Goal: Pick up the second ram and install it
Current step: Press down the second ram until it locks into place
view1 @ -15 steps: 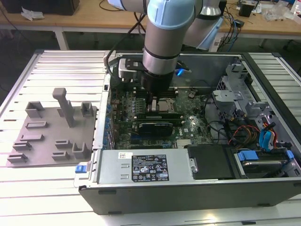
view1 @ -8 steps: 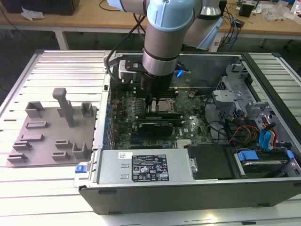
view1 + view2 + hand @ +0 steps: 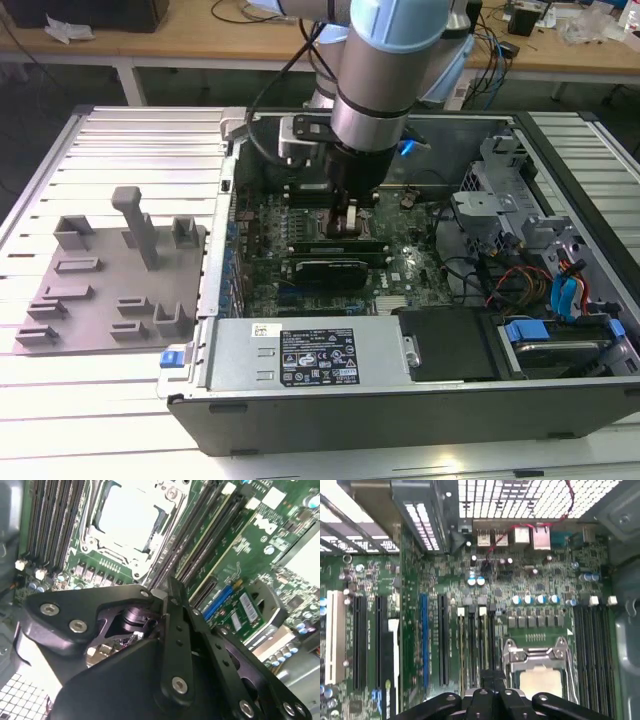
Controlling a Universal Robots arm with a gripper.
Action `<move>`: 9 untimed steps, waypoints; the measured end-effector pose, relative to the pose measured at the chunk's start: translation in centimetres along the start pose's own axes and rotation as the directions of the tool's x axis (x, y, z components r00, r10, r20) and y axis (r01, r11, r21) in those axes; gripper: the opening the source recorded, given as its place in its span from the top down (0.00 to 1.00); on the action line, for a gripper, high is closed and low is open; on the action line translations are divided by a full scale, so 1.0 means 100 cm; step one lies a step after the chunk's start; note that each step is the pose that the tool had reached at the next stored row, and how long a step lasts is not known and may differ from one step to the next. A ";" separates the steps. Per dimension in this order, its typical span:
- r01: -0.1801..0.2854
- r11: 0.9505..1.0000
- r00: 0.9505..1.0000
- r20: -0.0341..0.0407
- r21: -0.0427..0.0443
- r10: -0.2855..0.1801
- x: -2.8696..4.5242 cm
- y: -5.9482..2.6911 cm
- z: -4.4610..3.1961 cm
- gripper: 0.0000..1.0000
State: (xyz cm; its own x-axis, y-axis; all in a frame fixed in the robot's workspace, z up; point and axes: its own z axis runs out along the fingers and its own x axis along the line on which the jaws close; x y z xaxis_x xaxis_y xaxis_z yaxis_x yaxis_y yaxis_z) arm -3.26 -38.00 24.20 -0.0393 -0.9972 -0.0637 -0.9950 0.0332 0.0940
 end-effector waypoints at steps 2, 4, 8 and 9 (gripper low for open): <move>0.000 1.000 1.000 0.000 0.000 0.000 -0.0008 -0.0001 -0.0118 0.92; 0.000 1.000 1.000 0.000 0.000 0.000 -0.0018 0.0013 -0.0278 0.92; 0.000 1.000 1.000 0.001 0.000 0.000 -0.0020 0.0015 -0.0299 0.92; 0.000 1.000 1.000 0.001 0.000 0.000 -0.0020 0.0015 -0.0299 0.92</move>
State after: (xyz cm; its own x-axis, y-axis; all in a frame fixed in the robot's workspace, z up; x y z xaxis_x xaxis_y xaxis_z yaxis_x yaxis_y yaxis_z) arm -3.12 -38.00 27.20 -0.0393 -0.9971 -0.0645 -0.9950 0.0331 0.0942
